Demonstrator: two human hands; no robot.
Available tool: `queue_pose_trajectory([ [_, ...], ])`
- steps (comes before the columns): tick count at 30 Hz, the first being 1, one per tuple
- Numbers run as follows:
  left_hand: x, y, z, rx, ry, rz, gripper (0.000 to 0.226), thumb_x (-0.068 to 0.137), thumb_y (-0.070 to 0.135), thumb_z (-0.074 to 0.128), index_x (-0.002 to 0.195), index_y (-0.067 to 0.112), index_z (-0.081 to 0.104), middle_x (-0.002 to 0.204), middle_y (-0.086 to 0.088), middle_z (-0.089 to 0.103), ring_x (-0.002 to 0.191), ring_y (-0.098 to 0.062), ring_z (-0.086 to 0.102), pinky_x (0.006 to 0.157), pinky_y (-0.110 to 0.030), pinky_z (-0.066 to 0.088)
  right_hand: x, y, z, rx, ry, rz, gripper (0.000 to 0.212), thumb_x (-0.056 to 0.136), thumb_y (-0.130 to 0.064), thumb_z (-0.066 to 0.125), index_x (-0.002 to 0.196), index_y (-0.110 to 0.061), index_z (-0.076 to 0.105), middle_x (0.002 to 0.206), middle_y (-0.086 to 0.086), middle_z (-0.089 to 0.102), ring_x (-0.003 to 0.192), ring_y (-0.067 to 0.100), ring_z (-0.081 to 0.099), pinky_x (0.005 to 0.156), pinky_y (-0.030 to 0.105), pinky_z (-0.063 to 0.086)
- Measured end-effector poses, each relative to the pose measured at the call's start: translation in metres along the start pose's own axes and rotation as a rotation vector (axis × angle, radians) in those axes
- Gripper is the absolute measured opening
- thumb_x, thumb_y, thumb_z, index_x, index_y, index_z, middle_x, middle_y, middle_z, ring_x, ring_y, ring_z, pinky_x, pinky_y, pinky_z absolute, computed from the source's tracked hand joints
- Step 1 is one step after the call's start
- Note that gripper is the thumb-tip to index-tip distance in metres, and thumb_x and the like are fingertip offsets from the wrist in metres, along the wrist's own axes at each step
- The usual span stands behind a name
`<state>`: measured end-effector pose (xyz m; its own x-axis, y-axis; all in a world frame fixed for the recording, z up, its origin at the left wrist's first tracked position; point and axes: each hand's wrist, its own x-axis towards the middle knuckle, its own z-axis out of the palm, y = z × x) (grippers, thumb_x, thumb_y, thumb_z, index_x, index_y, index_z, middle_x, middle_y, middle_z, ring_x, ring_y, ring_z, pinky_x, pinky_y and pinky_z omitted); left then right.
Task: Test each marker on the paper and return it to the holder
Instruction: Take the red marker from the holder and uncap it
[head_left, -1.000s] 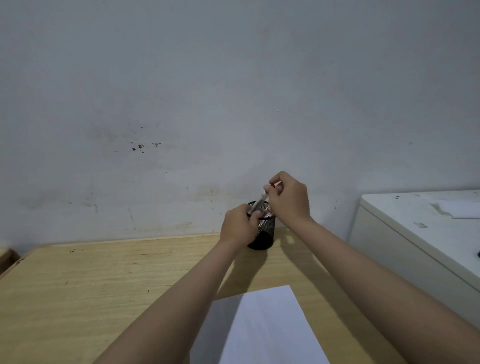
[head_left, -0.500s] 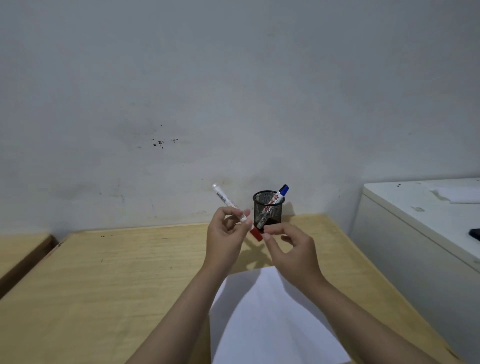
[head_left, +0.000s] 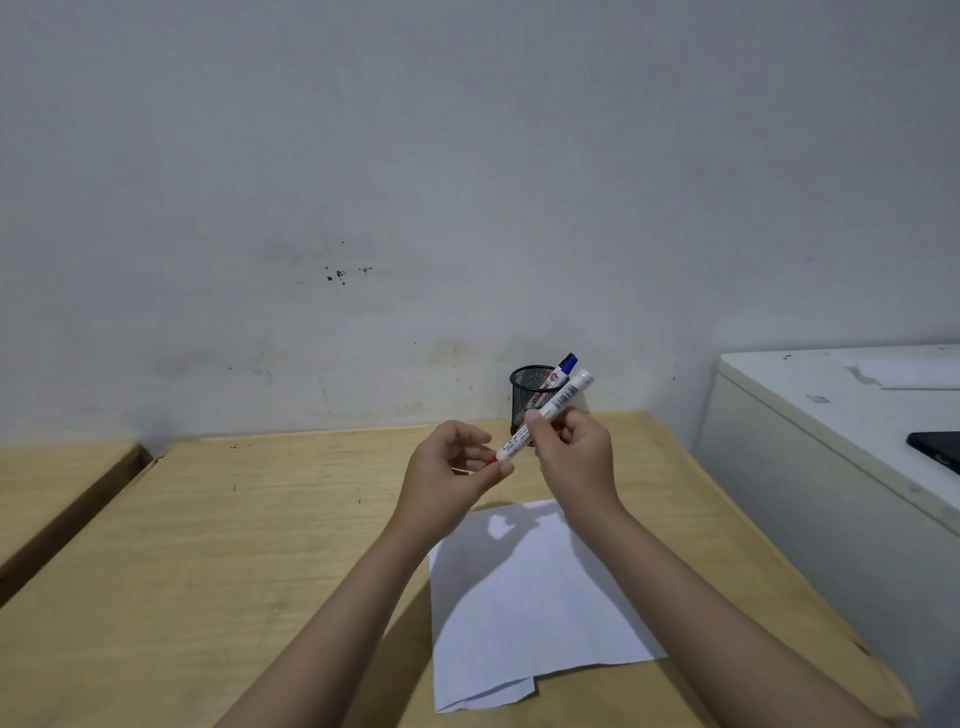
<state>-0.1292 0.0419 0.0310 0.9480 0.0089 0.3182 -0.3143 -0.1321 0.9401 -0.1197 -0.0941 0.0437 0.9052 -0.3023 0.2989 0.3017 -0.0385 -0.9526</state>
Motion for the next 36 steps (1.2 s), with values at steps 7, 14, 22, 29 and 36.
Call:
queue_pose_trajectory([
  [7,-0.009,0.009,-0.005,0.095,0.026,0.074,0.007,0.076,0.014,0.073,0.081,0.009,0.073,0.074,-0.009,0.072,0.068,-0.015,0.062,0.067,-0.031,0.051,-0.013,-0.003,0.004,0.037,-0.115,0.062,0.03,0.085,-0.031,0.065,0.071,-0.005,0.06,0.055,0.006,0.052,0.044,0.01,0.048,0.05,0.023,0.039],
  [14,-0.007,0.007,-0.013,0.028,-0.049,0.039,0.014,0.087,0.009,0.059,0.081,0.003,0.071,0.06,0.0,0.065,0.057,-0.008,0.058,0.063,-0.024,0.05,-0.017,-0.004,0.007,0.064,-0.183,0.016,0.022,0.089,-0.022,0.06,0.074,-0.008,0.059,0.057,0.001,0.056,0.043,0.004,0.05,0.05,0.024,0.045],
  [22,0.0,0.0,-0.029,-0.37,-0.28,-0.276,0.028,0.094,0.019,0.046,0.085,0.001,0.065,0.055,0.004,0.052,0.052,-0.008,0.045,0.057,-0.019,0.045,-0.022,-0.002,0.008,0.132,-0.237,-0.091,0.01,0.091,-0.013,0.056,0.083,-0.006,0.058,0.055,-0.008,0.06,0.051,0.002,0.051,0.052,0.018,0.047],
  [29,0.016,-0.029,-0.051,0.177,-0.02,-0.285,0.014,0.077,0.021,0.072,0.075,0.006,0.071,0.058,0.006,0.057,0.053,-0.007,0.05,0.058,-0.022,0.042,-0.011,0.006,-0.007,0.12,-0.155,-0.055,0.012,0.092,-0.012,0.055,0.08,-0.01,0.058,0.063,0.002,0.054,0.05,0.001,0.05,0.052,0.022,0.047],
  [36,0.037,-0.057,-0.051,0.497,-0.012,-0.306,0.007,0.068,0.008,0.075,0.073,0.009,0.07,0.061,0.004,0.058,0.058,-0.012,0.053,0.052,-0.017,0.038,-0.015,0.018,-0.009,0.092,-0.191,-0.053,0.008,0.091,-0.009,0.056,0.084,-0.006,0.058,0.05,-0.013,0.06,0.05,0.001,0.051,0.05,0.02,0.045],
])
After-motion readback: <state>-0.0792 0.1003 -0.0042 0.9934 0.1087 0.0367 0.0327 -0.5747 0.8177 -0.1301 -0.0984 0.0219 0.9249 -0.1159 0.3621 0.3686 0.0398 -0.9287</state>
